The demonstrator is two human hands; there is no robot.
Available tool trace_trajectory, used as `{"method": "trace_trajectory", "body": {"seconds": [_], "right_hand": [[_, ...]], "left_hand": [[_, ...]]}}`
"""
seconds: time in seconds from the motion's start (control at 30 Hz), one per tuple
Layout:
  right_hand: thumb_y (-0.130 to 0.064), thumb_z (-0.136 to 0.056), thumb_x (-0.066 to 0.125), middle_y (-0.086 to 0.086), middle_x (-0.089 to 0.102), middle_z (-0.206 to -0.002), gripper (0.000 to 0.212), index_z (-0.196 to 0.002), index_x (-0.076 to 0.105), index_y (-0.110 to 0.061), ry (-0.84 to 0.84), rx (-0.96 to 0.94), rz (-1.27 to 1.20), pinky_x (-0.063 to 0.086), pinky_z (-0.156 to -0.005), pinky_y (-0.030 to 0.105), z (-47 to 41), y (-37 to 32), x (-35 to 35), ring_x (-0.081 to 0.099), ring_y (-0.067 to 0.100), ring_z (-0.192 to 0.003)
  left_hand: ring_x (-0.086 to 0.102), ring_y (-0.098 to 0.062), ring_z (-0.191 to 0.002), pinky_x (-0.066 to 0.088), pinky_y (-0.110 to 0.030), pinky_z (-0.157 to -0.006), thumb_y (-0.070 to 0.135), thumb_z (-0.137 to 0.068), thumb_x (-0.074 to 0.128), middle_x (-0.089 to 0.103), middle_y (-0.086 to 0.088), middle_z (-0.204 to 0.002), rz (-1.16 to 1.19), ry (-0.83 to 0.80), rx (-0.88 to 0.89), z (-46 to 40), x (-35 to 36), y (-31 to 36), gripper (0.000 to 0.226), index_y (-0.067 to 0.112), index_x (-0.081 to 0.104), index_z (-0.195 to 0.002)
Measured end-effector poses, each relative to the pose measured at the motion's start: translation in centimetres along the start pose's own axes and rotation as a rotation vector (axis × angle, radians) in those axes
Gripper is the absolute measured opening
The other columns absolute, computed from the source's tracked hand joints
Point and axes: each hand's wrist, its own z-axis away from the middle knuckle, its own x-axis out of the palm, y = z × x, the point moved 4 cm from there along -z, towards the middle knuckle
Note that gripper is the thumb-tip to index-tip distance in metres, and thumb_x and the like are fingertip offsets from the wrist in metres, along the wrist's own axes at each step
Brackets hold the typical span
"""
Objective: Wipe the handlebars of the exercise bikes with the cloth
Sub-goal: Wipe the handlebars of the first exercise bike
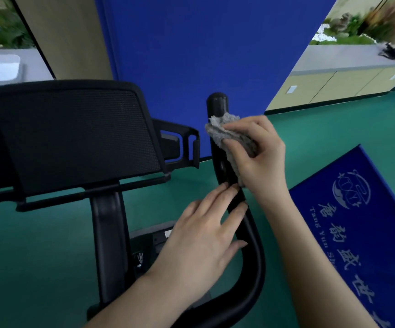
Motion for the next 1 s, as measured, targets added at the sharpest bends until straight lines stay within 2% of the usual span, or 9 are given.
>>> {"method": "trace_trajectory", "body": {"seconds": [0.3, 0.47, 0.6, 0.7, 0.83, 0.9, 1.0], "right_hand": [[-0.003, -0.084, 0.064, 0.007, 0.061, -0.099, 0.019, -0.102, 0.068, -0.005, 0.037, 0.024, -0.059, 0.048, -0.087, 0.034, -4.7, -0.5, 0.0, 0.057, 0.011, -0.093], [-0.006, -0.09, 0.061, 0.015, 0.066, -0.106, 0.02, -0.109, 0.064, 0.001, 0.03, 0.186, -0.244, 0.048, -0.091, 0.046, -3.8, 1.7, 0.2, 0.063, 0.025, -0.101], [-0.005, -0.089, 0.062, 0.012, 0.067, -0.103, 0.018, -0.106, 0.065, -0.003, 0.006, 0.157, -0.258, 0.051, -0.09, 0.044, -4.5, 1.5, -0.1, 0.064, 0.023, -0.098], [-0.005, -0.086, 0.062, 0.001, 0.068, -0.095, 0.015, -0.099, 0.067, -0.013, -0.124, 0.061, -0.201, 0.053, -0.084, 0.034, -7.3, 0.1, 0.3, 0.064, 0.014, -0.09], [-0.011, -0.086, 0.063, -0.009, 0.067, -0.085, 0.013, -0.091, 0.069, -0.022, -0.466, 0.046, -0.116, 0.05, -0.075, 0.02, -10.8, -0.8, 1.2, 0.063, 0.004, -0.081], [-0.015, -0.087, 0.063, -0.008, 0.069, -0.085, 0.01, -0.089, 0.07, -0.023, -0.609, 0.071, -0.051, 0.052, -0.075, 0.02, -12.1, -0.6, 1.7, 0.066, 0.006, -0.082], [-0.018, -0.091, 0.06, -0.006, 0.072, -0.082, 0.012, -0.086, 0.071, -0.021, -0.73, 0.198, -0.044, 0.055, -0.076, 0.027, -13.2, 0.6, 2.9, 0.07, 0.011, -0.082]], "left_hand": [[0.036, -0.022, -0.137, 0.046, -0.036, -0.098, 0.041, -0.083, 0.066, 0.04, -0.008, -0.147, 0.051, -0.015, -0.015, 0.3, 0.1, -0.2, 0.057, 0.015, 0.052, -0.132], [0.034, -0.02, -0.137, 0.042, -0.035, -0.099, 0.042, -0.085, 0.064, 0.034, -0.005, -0.148, 0.106, -0.003, -0.037, 0.4, 0.1, -0.3, 0.058, 0.017, 0.048, -0.135], [0.036, -0.019, -0.136, 0.044, -0.035, -0.099, 0.042, -0.083, 0.066, 0.036, -0.005, -0.147, 0.106, 0.001, -0.037, 0.3, 0.1, -0.3, 0.059, 0.018, 0.049, -0.133], [0.039, -0.02, -0.135, 0.046, -0.035, -0.097, 0.043, -0.081, 0.068, 0.039, -0.006, -0.146, 0.087, 0.005, -0.033, 0.3, 0.1, -0.4, 0.06, 0.017, 0.052, -0.132], [0.039, -0.018, -0.134, 0.041, -0.03, -0.097, 0.048, -0.081, 0.066, 0.039, -0.003, -0.146, 0.06, 0.005, -0.031, 0.4, 0.0, -0.5, 0.06, 0.02, 0.052, -0.132], [0.038, -0.018, -0.134, 0.042, -0.029, -0.097, 0.05, -0.081, 0.064, 0.039, -0.002, -0.146, 0.045, 0.005, -0.028, 0.5, 0.0, -0.5, 0.059, 0.022, 0.052, -0.132], [0.038, -0.018, -0.134, 0.045, -0.031, -0.095, 0.051, -0.082, 0.064, 0.039, -0.003, -0.145, 0.046, 0.003, -0.021, 0.5, 0.1, -0.6, 0.058, 0.022, 0.052, -0.131]]}}
